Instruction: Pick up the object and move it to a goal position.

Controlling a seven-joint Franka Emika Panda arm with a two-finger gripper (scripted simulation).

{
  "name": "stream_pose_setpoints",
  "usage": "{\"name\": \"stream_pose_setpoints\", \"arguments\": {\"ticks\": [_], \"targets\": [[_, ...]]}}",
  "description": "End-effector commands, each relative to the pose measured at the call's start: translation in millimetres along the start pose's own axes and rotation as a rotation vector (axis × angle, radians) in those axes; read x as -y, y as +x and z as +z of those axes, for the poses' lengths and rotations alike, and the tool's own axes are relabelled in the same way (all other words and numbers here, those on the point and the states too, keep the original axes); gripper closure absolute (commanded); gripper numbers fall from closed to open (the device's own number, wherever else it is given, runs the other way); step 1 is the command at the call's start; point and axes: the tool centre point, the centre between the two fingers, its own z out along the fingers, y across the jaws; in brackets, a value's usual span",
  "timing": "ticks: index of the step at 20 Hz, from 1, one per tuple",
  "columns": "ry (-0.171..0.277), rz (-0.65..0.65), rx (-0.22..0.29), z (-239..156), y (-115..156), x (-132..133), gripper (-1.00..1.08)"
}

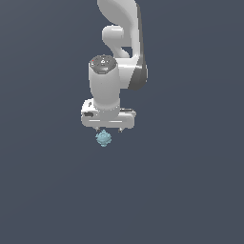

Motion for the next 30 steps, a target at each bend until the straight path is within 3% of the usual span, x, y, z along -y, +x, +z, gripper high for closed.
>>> {"name": "stream_pose_setpoints", "arguments": {"ticks": [1, 10, 20, 30], "targets": [[0.0, 0.0, 0.0, 0.0, 0.0, 0.0, -0.92], [-0.003, 0.018, -0.074, -31.3, 20.3, -9.1, -0.92], [0.003, 0.076, -0.063, -20.5, 15.6, -11.0, -0.92], [0.018, 0.302, -0.029, 15.4, -1.2, -20.6, -0.92]]}}
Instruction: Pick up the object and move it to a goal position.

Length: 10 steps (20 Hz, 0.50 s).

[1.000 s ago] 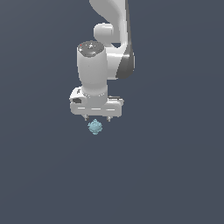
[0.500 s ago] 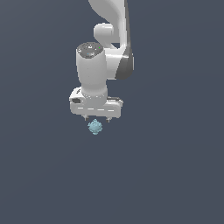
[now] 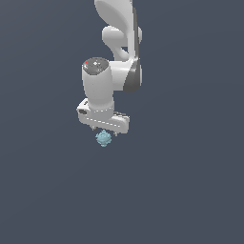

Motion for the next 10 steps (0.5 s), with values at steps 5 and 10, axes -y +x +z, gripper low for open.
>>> {"name": "stream_pose_setpoints", "arguments": {"ticks": [5, 10], "targets": [[-0.002, 0.209, 0.029, 30.7, -15.1, -14.4, -0.92], [-0.009, 0.344, 0.046, 49.3, -25.5, -24.3, -0.92]]}}
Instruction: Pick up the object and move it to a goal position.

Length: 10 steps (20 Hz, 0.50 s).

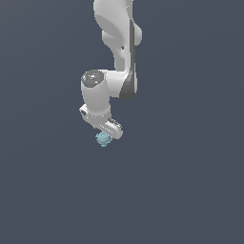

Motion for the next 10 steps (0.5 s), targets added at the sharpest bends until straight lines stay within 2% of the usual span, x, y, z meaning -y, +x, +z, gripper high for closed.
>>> {"name": "stream_pose_setpoints", "arguments": {"ticks": [1, 10], "targets": [[-0.003, 0.062, 0.006, 8.3, -2.8, -5.6, -0.92], [-0.012, 0.181, 0.018, 24.2, -8.7, -17.1, -0.92]]}}
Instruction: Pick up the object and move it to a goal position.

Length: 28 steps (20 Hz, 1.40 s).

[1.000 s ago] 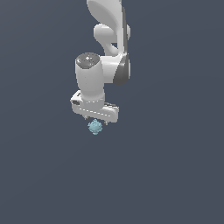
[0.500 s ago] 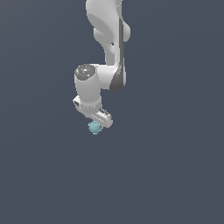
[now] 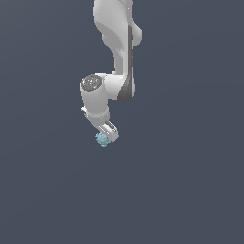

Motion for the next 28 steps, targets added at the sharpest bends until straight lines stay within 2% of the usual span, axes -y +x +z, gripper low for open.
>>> {"name": "stream_pose_setpoints", "arguments": {"ticks": [1, 8, 17, 22, 23, 28], "targets": [[-0.001, 0.018, 0.001, 2.1, -0.5, -1.7, -0.92], [-0.001, 0.017, 0.001, 7.5, -0.7, -1.8, -0.92], [-0.002, 0.021, 0.002, 46.0, -1.5, -2.8, -0.92], [-0.001, 0.022, 0.002, 52.7, -0.9, -2.3, -0.92], [-0.001, 0.022, 0.002, 52.7, -0.9, -2.3, 1.08], [-0.001, 0.022, 0.002, 52.7, -0.9, -2.3, 1.08]]}}
